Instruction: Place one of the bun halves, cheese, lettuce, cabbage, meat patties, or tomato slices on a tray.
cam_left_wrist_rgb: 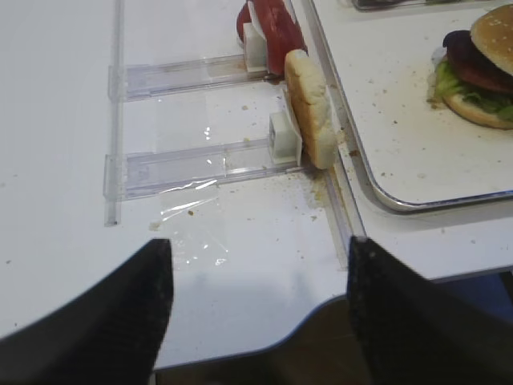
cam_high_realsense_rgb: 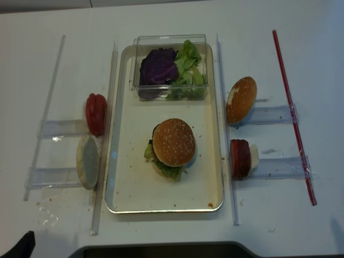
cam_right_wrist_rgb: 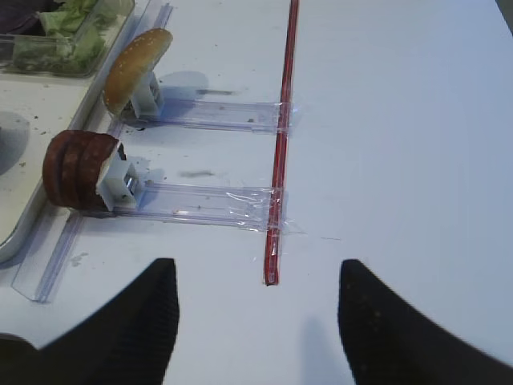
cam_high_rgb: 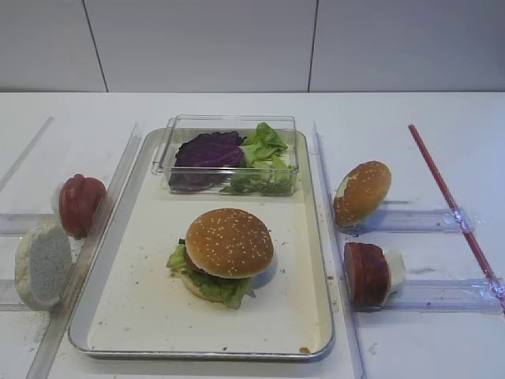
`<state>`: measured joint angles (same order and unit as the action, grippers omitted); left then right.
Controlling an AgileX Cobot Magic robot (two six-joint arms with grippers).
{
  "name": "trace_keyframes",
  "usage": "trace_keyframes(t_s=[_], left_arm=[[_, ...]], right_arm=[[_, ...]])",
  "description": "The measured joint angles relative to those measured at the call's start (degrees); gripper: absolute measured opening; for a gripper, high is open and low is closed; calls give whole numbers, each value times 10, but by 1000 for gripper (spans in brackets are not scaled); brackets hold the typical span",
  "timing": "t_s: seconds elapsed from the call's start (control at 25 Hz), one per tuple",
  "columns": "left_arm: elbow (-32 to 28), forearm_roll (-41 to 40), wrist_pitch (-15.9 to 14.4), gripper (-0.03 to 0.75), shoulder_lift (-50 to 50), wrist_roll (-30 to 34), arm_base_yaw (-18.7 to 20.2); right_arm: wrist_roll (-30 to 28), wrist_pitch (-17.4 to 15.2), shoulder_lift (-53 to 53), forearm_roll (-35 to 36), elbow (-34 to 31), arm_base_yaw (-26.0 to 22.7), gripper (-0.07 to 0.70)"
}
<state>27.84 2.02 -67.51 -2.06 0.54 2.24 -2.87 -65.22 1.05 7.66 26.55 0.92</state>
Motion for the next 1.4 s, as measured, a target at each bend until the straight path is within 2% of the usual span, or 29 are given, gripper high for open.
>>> trace_keyframes(t_s=[1.4], left_arm=[[0,0,0,428,0,0,0]], right_arm=[[0,0,0,0,0,0,454]])
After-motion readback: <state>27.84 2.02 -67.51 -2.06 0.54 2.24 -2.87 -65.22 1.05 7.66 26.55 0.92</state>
